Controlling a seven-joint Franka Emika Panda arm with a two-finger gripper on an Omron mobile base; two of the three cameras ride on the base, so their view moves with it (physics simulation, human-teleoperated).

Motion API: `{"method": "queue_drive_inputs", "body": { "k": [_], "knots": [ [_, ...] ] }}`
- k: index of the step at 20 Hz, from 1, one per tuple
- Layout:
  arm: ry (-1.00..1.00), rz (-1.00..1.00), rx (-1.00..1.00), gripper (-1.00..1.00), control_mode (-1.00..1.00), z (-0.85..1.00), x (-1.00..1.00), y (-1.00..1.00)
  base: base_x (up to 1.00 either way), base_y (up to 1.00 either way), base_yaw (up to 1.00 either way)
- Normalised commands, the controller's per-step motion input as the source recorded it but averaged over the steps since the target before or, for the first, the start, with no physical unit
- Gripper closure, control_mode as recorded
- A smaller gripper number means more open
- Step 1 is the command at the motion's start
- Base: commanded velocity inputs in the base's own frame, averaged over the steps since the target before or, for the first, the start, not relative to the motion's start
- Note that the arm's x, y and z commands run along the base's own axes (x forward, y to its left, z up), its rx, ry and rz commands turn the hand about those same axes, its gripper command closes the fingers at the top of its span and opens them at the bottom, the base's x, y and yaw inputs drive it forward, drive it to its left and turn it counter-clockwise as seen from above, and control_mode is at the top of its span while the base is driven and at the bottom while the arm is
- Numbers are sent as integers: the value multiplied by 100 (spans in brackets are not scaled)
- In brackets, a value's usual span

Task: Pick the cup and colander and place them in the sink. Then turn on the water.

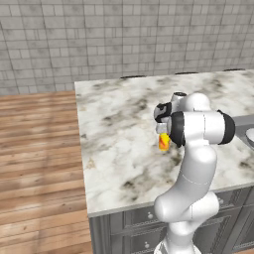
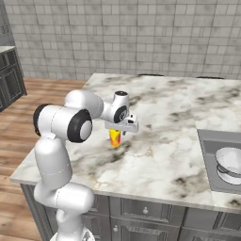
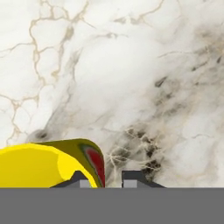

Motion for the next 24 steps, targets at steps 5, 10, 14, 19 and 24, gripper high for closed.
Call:
{"method": "queue_drive_inputs", "body": {
  "k": [5,10,14,19,24],
  "knots": [
    [0,0,0,100,-100,1,-7,0,0,0,0],
    [-6,0,0,100,-100,19,-53,0,0,0,0],
    [-13,0,0,100,-100,28,-65,4,0,0,0],
    [-9,1,2,100,-100,35,-76,16,0,0,0],
    [-11,3,1,100,-100,49,-79,33,0,0,0]
  ]
}}
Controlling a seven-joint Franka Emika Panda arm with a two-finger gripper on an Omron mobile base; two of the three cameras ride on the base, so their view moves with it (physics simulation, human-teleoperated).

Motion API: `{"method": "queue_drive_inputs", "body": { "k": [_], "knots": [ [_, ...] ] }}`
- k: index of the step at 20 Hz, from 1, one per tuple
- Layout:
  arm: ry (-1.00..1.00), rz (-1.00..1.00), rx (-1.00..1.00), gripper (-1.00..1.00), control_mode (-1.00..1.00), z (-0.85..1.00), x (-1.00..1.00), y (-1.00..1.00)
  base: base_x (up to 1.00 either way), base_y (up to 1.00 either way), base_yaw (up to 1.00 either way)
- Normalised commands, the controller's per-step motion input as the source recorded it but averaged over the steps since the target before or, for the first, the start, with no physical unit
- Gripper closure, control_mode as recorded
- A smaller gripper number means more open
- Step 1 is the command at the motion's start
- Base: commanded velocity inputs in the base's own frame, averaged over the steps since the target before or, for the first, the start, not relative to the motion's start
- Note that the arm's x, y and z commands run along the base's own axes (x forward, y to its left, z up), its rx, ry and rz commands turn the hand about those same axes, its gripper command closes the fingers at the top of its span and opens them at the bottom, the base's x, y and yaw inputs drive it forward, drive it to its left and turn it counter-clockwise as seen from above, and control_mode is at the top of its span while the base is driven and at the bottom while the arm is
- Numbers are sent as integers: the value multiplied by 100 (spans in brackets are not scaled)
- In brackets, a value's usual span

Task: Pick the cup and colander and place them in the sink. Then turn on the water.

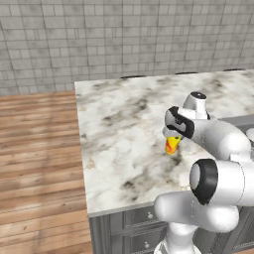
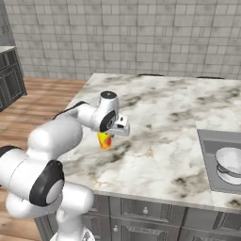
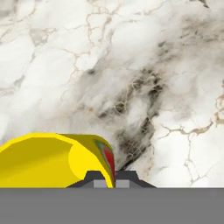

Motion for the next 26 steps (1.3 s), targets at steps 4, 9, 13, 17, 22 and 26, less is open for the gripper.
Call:
{"method": "queue_drive_inputs", "body": {
  "k": [4,9,13,17,22,26],
  "knots": [
    [-6,2,0,100,-100,58,-82,33,0,0,0],
    [0,2,0,100,-100,56,-84,36,0,0,0],
    [0,3,0,100,-100,64,-83,39,0,0,0],
    [0,3,0,100,-100,58,-77,36,0,0,0],
    [-1,2,0,100,-100,9,-38,18,0,0,0],
    [0,0,0,100,-100,0,0,0,0,0,0]
  ]
}}
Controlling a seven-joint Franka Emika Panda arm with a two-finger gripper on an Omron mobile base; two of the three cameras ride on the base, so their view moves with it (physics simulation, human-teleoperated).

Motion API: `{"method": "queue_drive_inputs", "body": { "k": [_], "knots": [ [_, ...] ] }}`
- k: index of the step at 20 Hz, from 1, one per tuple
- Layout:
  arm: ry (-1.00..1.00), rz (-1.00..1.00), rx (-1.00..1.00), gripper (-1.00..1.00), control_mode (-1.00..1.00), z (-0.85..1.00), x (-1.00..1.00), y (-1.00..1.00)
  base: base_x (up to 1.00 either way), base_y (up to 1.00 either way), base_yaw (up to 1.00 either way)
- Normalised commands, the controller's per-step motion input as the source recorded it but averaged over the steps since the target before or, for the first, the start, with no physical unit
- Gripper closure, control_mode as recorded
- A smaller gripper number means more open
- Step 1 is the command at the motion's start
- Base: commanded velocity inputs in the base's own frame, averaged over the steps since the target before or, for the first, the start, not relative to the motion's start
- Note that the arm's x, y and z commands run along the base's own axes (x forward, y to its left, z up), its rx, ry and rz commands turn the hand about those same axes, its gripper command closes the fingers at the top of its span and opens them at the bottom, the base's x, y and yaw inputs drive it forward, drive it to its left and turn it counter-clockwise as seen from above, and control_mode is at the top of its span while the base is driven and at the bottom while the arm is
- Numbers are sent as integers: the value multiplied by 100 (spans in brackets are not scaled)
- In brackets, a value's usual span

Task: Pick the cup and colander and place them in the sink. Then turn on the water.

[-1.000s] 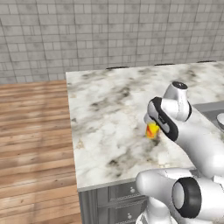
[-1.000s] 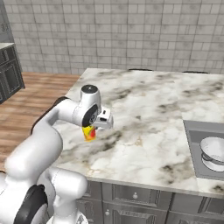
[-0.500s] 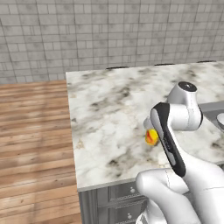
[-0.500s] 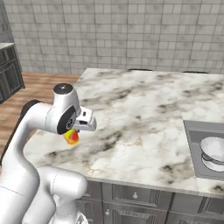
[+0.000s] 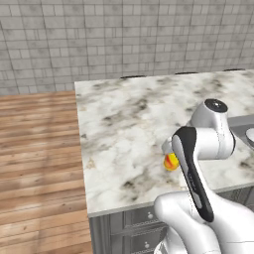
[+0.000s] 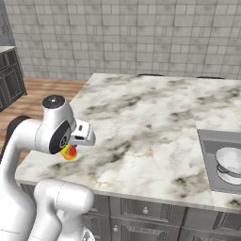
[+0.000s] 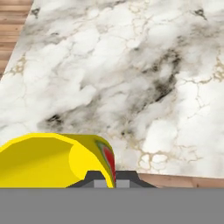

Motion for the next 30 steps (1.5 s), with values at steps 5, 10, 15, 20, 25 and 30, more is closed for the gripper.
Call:
{"method": "queue_drive_inputs", "body": {
  "k": [5,10,15,20,25,30],
  "knots": [
    [0,0,0,100,-100,0,0,0,0,0,0],
    [0,0,0,100,100,0,0,0,-19,0,-1],
    [0,0,0,100,100,0,0,0,-48,-45,-7],
    [0,0,0,100,100,0,0,0,-2,-73,0],
    [0,0,0,100,100,0,0,0,0,-90,0],
    [0,0,0,100,100,0,0,0,2,-94,0]
  ]
}}
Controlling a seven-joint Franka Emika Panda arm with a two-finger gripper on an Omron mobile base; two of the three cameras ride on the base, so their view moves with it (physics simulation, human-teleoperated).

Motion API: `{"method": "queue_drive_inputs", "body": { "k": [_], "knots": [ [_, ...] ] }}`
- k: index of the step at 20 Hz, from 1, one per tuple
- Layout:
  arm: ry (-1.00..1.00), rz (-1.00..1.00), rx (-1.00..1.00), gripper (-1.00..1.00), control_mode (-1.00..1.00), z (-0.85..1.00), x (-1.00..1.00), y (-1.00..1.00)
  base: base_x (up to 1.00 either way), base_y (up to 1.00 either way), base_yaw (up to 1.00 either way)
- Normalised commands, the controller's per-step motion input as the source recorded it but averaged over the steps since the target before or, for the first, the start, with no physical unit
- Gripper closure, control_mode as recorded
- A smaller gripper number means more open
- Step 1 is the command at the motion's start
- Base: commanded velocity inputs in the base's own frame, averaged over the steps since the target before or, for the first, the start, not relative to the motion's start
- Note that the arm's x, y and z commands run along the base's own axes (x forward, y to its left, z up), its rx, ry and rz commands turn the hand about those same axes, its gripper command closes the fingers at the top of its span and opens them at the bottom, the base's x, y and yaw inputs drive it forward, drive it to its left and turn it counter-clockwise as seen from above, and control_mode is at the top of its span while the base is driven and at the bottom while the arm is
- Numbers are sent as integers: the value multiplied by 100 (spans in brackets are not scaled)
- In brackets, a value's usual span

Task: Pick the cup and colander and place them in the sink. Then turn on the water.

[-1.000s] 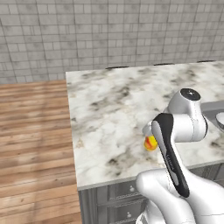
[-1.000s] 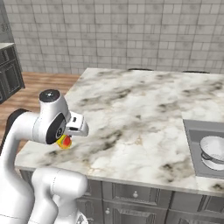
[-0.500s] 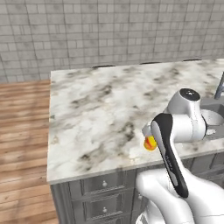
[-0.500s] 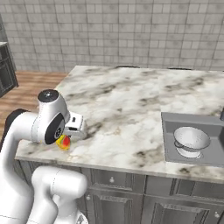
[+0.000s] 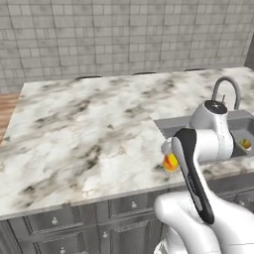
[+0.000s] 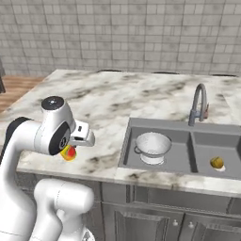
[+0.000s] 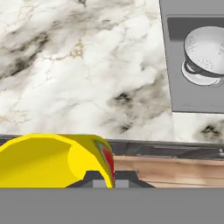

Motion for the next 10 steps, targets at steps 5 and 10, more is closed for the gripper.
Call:
{"method": "queue_drive_inputs", "body": {
  "k": [5,10],
  "knots": [
    [0,0,0,100,100,0,0,0,21,-84,3],
    [0,0,0,100,100,0,0,0,52,-61,5]
  ]
}}
